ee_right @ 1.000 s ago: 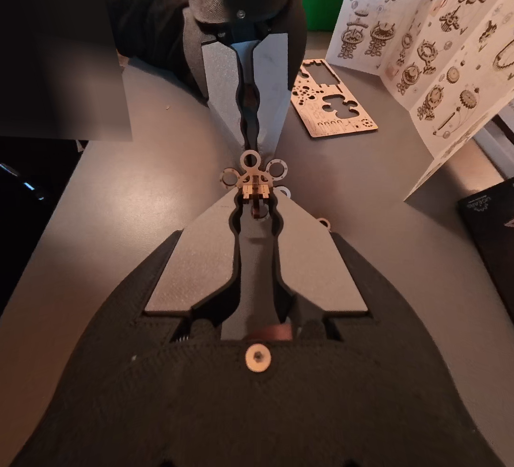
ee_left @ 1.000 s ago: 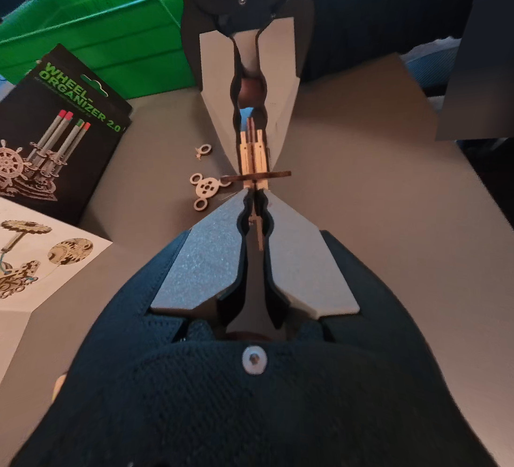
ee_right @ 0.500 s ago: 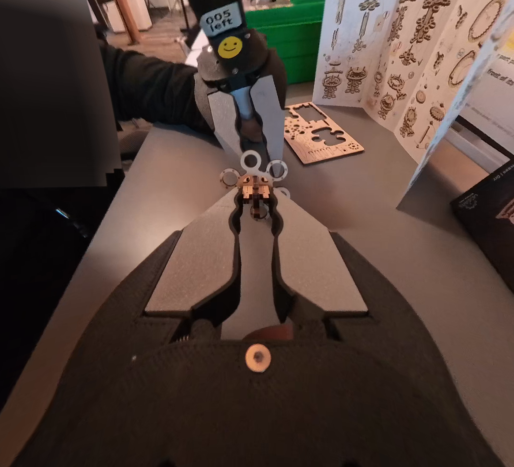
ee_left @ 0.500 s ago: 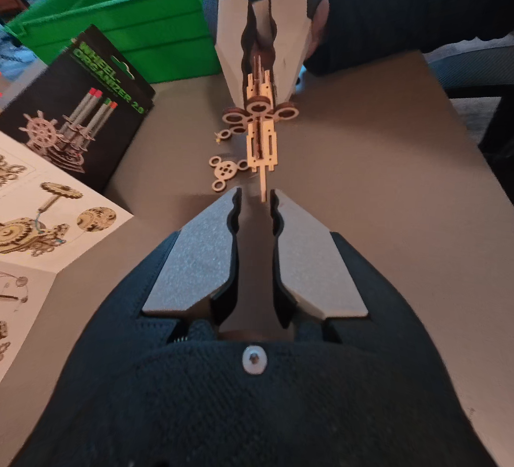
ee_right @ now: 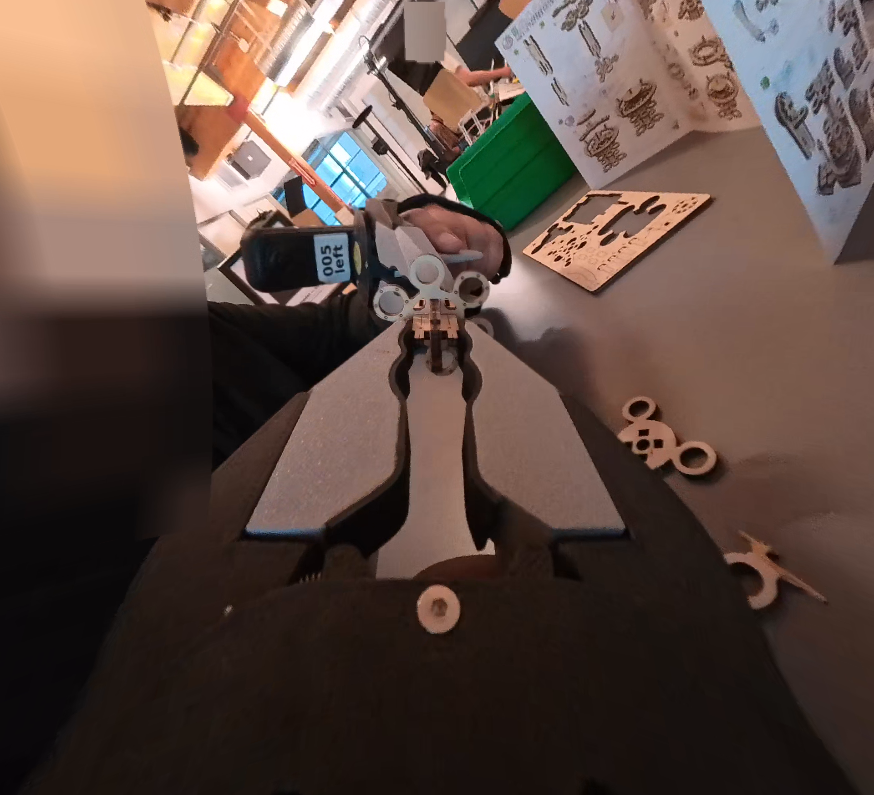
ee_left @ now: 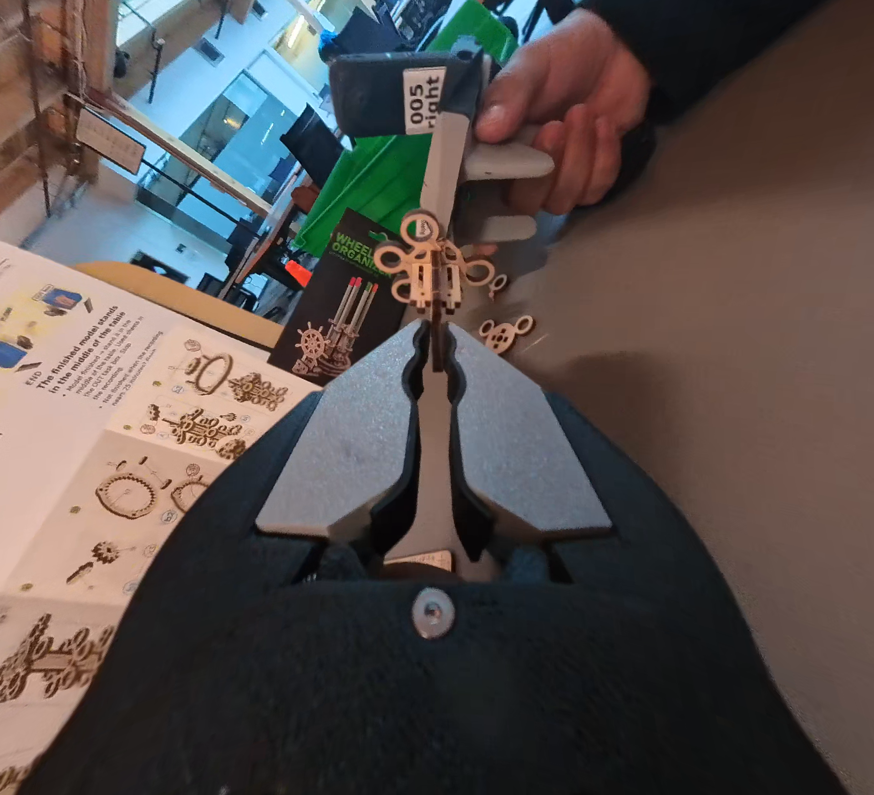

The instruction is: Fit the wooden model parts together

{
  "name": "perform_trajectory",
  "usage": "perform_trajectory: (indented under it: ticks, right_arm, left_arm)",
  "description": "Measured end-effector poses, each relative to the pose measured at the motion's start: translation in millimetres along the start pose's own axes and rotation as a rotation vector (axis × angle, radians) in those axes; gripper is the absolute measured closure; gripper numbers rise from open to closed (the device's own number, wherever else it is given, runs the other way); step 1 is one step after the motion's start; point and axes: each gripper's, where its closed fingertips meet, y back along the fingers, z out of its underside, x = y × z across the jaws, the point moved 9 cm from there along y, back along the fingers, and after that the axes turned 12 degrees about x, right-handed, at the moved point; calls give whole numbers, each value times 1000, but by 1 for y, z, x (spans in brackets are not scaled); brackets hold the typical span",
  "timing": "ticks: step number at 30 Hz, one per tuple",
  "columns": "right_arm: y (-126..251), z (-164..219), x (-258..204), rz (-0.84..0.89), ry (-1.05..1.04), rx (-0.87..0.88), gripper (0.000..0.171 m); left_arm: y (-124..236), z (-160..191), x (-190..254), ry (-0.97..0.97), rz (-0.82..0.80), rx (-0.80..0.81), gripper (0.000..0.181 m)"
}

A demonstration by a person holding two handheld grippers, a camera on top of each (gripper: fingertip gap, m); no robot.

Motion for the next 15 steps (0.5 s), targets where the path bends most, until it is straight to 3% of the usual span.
perform_trajectory:
  ticks: [15]
  right_arm:
    - [-4, 4, 0, -17, -67, -19, 157]
  left_arm:
    - [0, 4, -3, 83, 11, 19, 181]
